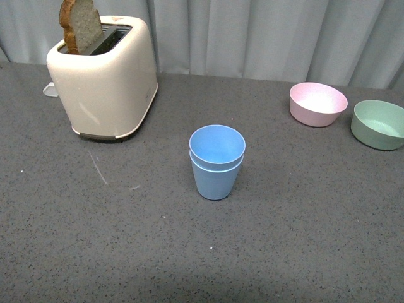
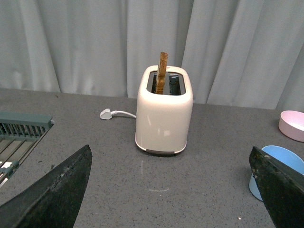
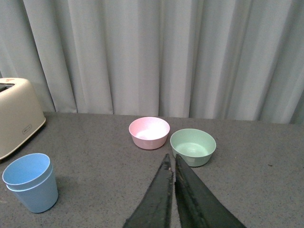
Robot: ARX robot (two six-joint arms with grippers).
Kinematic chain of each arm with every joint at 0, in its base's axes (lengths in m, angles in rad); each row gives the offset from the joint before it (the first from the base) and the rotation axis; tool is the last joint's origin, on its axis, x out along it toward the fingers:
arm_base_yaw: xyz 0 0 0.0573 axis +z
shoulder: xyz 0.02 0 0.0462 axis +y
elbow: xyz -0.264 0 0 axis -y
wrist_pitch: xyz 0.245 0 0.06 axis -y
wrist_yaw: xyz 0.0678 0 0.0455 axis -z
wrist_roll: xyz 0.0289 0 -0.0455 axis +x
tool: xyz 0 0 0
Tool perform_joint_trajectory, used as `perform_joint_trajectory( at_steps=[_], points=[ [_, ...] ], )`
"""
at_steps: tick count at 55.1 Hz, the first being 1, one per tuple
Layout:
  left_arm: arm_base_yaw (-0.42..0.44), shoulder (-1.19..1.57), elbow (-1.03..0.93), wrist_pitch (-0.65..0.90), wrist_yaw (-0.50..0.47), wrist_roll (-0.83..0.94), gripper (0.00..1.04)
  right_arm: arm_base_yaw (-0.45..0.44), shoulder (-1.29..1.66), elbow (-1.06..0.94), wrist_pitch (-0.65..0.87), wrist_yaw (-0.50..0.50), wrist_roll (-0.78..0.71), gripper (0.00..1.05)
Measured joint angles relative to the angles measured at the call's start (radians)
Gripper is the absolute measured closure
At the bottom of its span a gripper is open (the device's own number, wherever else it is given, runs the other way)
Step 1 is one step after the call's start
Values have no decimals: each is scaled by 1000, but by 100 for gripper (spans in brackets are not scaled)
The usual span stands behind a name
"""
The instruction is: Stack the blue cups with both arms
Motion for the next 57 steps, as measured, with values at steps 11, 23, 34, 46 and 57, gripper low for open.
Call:
perform_joint_trajectory(
  at_steps=[11, 23, 34, 46, 57],
  points=[
    [0, 0, 0, 0, 0, 0, 7, 0, 0, 0, -1, 0, 0, 50],
    [0, 0, 0, 0, 0, 0, 7, 0, 0, 0, -1, 0, 1, 9],
    [0, 0, 0, 0, 0, 0, 7, 0, 0, 0, -1, 0, 1, 10],
    [0, 0, 0, 0, 0, 0, 7, 0, -1, 0, -1, 0, 1, 10],
    [0, 0, 0, 0, 0, 0, 7, 0, 0, 0, -1, 0, 1, 10]
  ],
)
